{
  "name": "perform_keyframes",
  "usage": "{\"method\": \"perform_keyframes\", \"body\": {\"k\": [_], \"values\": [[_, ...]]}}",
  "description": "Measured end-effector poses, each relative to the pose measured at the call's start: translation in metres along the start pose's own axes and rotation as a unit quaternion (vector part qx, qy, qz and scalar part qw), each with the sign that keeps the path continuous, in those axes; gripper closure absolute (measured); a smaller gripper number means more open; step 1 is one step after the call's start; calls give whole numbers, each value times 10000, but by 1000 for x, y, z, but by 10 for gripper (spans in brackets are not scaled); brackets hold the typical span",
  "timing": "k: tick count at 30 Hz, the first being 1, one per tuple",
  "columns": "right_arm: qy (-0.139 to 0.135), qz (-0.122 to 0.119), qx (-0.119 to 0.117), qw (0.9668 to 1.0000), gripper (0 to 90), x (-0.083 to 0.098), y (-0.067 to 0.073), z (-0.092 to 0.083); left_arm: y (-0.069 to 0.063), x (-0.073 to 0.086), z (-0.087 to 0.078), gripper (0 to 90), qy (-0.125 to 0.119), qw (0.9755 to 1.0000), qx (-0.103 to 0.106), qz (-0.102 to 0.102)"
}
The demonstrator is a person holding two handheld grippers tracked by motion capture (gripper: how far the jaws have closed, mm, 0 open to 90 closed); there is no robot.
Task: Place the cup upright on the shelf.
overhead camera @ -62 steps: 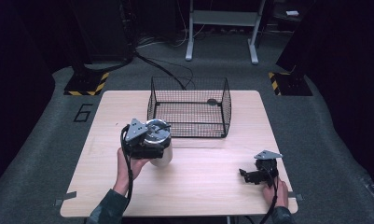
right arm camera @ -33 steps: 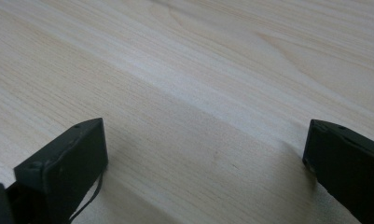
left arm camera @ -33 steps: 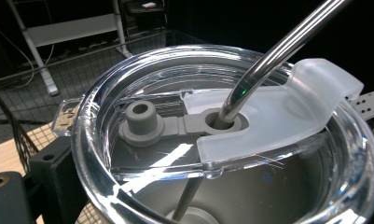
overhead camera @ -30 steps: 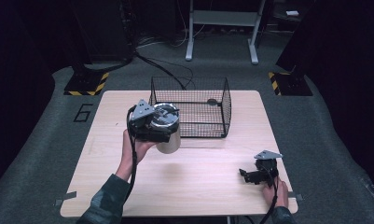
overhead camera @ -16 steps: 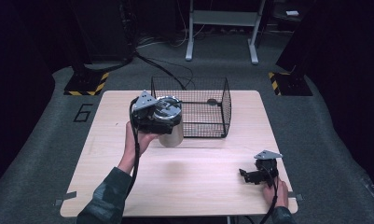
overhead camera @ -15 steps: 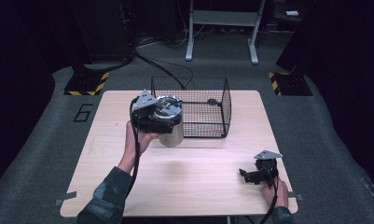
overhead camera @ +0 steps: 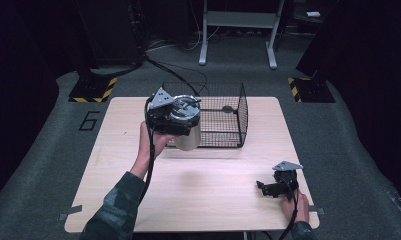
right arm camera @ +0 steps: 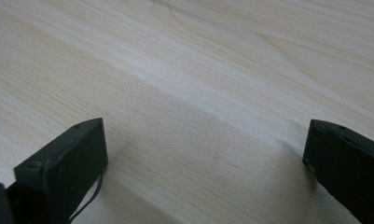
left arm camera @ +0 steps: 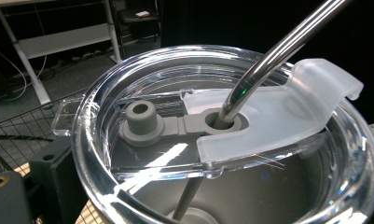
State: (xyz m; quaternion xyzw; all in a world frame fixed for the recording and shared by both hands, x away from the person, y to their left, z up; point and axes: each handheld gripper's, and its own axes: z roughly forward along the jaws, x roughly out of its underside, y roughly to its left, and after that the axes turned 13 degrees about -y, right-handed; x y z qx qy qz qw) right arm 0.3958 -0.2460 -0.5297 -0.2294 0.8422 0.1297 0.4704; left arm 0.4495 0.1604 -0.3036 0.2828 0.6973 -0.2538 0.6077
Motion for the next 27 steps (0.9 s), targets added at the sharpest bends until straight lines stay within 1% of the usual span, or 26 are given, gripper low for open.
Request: {"method": "perform_keyframes", "body": {"k": [5, 6, 7, 8, 9, 12, 15, 23, 25, 26, 27], "values": [[7, 1, -4, 10000, 0, 0, 0, 0, 3, -4, 6, 39, -10, 10000, -16, -25], [3, -1, -3, 10000, 0, 0, 0, 0, 4, -5, 8, 39, -12, 10000, -26, 7], [5, -2, -4, 10000, 0, 0, 0, 0, 4, -5, 9, 39, -25, 10000, -33, -26], [4, 1, -3, 10000, 0, 0, 0, 0, 5, -6, 11, 39, -8, 10000, -32, 24], [4, -1, -4, 10000, 0, 0, 0, 0, 5, -7, 12, 39, -7, 10000, -33, -7], [5, -1, -4, 10000, 0, 0, 0, 0, 8, -10, 16, 39, 3, 10000, -57, 6], [2, -3, -2, 10000, 0, 0, 0, 0, 11, -13, 21, 39, 19, 9999, -89, 50], [4, -3, -5, 10000, 0, 0, 0, 0, 20, -16, 35, 39, 28, 9998, -206, 57], [4, -2, -5, 10000, 0, 0, 0, 0, 21, -16, 39, 39, 3, 9997, -259, 14], [4, -2, -5, 10000, 0, 0, 0, 0, 23, -16, 40, 39, 51, 9996, -257, 71], [1, -2, -3, 10000, 0, 0, 0, 0, 24, -16, 42, 39, 38, 9996, -278, 47]]}}
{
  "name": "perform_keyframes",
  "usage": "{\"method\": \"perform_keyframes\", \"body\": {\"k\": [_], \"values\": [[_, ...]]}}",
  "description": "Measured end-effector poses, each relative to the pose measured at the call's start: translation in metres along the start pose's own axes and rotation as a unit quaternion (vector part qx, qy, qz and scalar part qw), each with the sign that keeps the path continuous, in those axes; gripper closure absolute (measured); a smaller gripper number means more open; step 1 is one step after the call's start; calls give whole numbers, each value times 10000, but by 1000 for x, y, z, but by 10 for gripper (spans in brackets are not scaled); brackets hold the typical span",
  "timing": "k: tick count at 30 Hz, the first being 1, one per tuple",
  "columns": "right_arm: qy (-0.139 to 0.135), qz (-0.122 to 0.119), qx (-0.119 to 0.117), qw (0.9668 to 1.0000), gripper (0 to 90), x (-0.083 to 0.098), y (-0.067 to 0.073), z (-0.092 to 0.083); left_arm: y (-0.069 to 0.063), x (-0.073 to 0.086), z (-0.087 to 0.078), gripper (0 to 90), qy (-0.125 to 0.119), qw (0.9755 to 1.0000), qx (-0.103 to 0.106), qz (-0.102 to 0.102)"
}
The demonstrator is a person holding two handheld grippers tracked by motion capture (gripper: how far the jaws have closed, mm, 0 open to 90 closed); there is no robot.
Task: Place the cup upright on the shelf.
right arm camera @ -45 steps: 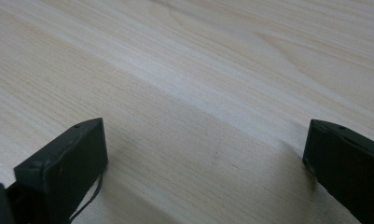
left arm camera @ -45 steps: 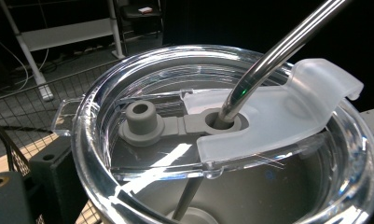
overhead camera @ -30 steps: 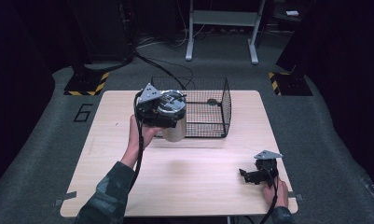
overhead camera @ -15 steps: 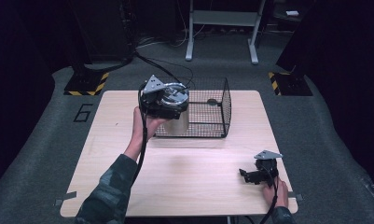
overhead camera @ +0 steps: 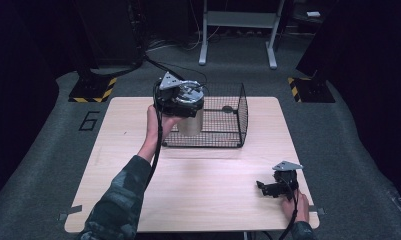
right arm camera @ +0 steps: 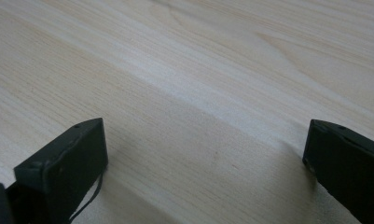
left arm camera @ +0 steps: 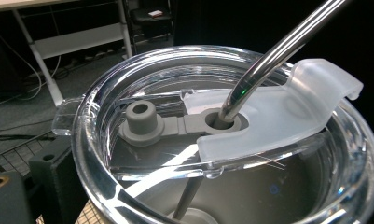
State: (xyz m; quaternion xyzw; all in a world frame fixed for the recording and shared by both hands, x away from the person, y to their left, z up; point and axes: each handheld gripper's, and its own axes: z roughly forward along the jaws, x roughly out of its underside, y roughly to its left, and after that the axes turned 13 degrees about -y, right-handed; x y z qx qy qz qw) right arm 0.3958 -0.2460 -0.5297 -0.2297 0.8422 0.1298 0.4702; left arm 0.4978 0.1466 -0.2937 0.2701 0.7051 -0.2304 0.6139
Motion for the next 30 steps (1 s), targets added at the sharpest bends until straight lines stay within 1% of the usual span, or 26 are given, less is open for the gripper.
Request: {"method": "perform_keyframes", "body": {"k": [1, 2, 5, 8, 9, 10, 11, 13, 14, 16, 20, 22, 24, 25, 30], "values": [[4, -1, -3, 10000, 0, 0, 0, 0, 2, 0, 2, 39, 28, 10000, -23, 9], [2, 2, -1, 10000, 0, 0, 0, 0, 2, 1, 4, 39, 3, 10000, -42, -26], [3, 1, -2, 10000, 0, 0, 0, 0, 6, 1, 9, 39, 1, 10000, -82, -28], [4, 0, -3, 10000, 0, 0, 0, 0, 7, 2, 14, 40, -3, 9999, -139, -43], [3, 1, -2, 10000, 0, 0, 0, 0, 7, 2, 16, 39, 6, 9999, -150, -76], [-21, 1, 8, 10000, 0, 0, 0, 0, 8, 2, 17, 39, 3, 9999, -165, -48], [0, 3, -3, 10000, 0, 0, 0, 0, 9, 3, 19, 40, 6, 9998, -178, -65], [3, 2, -1, 10000, 0, 0, 0, 0, 10, 3, 25, 39, -20, 9996, -246, -99], [-26, 3, 8, 10000, 0, 0, 0, 0, 11, 3, 26, 39, 4, 9997, -240, -70], [-6, 35, 2, 10000, 0, 0, 0, 0, 12, 4, 30, 39, -18, 9995, -294, -86], [-5, 41, -5, 10000, 0, 0, 0, 0, 16, 7, 36, 39, 52, 9994, -331, -65], [-10, 74, -15, 10000, 0, 0, 1, 0, 17, 9, 40, 39, 11, 9992, -380, -133], [-14, 73, -12, 10000, 0, 0, 1, 0, 19, 10, 44, 39, 61, 9991, -401, -77], [-24, 77, -10, 10000, 0, 0, 1, 0, 19, 12, 47, 39, 30, 9989, -443, -124], [2, 80, -35, 10000, 0, -1, 1, 0, 21, 16, 56, 39, 53, 9985, -523, -143]]}}
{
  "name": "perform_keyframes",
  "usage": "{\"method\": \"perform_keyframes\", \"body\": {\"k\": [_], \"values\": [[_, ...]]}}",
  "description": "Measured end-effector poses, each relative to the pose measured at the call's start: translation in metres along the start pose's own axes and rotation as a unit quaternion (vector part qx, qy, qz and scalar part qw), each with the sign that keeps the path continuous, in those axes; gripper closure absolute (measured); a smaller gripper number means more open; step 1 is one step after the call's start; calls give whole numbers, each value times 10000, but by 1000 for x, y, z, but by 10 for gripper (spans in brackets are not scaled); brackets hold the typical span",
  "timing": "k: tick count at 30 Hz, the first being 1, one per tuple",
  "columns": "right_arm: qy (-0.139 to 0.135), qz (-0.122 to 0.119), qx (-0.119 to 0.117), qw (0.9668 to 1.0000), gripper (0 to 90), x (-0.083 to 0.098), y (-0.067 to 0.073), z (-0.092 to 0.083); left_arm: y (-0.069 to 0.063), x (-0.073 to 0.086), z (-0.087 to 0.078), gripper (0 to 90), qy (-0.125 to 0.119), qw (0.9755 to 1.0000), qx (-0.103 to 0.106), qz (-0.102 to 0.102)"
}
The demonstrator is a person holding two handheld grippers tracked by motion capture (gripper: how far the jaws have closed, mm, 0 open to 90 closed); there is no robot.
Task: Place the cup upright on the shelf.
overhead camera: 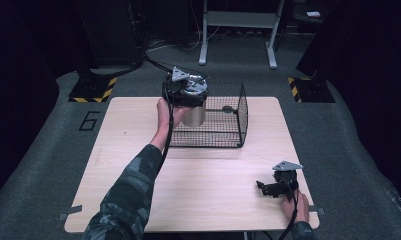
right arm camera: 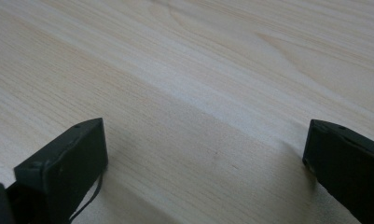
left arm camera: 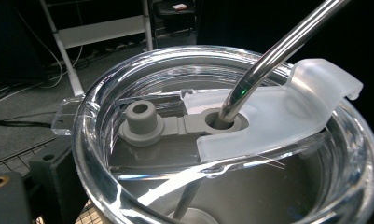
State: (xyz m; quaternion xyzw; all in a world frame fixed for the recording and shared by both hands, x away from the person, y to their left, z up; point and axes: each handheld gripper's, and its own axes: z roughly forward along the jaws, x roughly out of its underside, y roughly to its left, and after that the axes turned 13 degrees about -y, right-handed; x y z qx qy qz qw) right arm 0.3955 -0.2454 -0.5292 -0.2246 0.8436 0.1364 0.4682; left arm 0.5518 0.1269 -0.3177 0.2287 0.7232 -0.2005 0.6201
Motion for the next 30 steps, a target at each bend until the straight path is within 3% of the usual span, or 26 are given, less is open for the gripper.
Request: {"method": "perform_keyframes", "body": {"k": [11, 30], "values": [[-20, -31, 4, 10000, 0, 0, -1, 0, 3, 13, 18, 39, 34, 9997, -232, -59], [-54, -30, 29, 10000, 0, 0, 0, 1, 8, 40, 45, 39, 289, 9984, -445, -178]]}}
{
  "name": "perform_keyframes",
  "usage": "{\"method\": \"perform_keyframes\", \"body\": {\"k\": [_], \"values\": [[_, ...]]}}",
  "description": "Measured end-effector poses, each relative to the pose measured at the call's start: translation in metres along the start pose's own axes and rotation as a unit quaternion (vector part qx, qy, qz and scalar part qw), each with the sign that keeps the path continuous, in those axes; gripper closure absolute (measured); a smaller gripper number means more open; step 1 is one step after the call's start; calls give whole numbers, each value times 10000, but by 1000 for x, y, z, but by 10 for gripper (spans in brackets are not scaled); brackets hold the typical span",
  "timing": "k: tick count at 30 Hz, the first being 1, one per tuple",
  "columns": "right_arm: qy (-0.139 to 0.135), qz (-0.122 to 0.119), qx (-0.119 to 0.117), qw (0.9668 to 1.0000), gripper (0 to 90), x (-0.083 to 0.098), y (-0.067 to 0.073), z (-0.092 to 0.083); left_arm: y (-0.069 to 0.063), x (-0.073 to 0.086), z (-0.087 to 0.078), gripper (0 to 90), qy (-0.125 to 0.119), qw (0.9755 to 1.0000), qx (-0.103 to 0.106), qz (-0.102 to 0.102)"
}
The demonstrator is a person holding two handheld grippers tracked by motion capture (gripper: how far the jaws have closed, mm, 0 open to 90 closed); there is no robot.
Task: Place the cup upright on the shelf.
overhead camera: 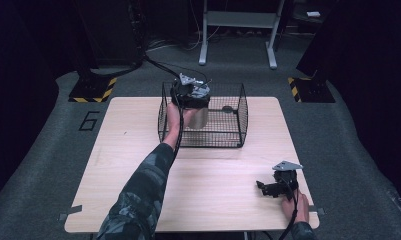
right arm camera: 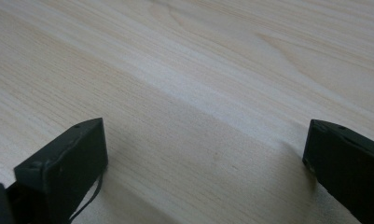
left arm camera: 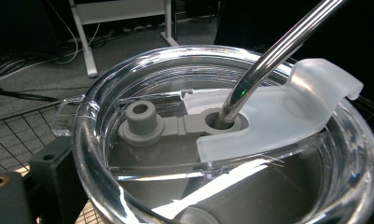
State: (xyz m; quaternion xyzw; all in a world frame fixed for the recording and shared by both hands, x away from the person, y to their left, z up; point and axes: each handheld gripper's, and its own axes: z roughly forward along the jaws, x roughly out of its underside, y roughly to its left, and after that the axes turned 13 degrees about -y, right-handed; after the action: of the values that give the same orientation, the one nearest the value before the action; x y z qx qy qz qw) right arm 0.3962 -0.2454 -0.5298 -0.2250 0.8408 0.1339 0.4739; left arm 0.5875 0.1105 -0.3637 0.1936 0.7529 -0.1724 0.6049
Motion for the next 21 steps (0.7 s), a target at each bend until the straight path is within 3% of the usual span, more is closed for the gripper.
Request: {"method": "perform_keyframes", "body": {"k": [21], "values": [[-7, 23, -3, 10000, 0, 0, 0, 0, -7, 25, 22, 39, 292, 9995, -72, -134]]}}
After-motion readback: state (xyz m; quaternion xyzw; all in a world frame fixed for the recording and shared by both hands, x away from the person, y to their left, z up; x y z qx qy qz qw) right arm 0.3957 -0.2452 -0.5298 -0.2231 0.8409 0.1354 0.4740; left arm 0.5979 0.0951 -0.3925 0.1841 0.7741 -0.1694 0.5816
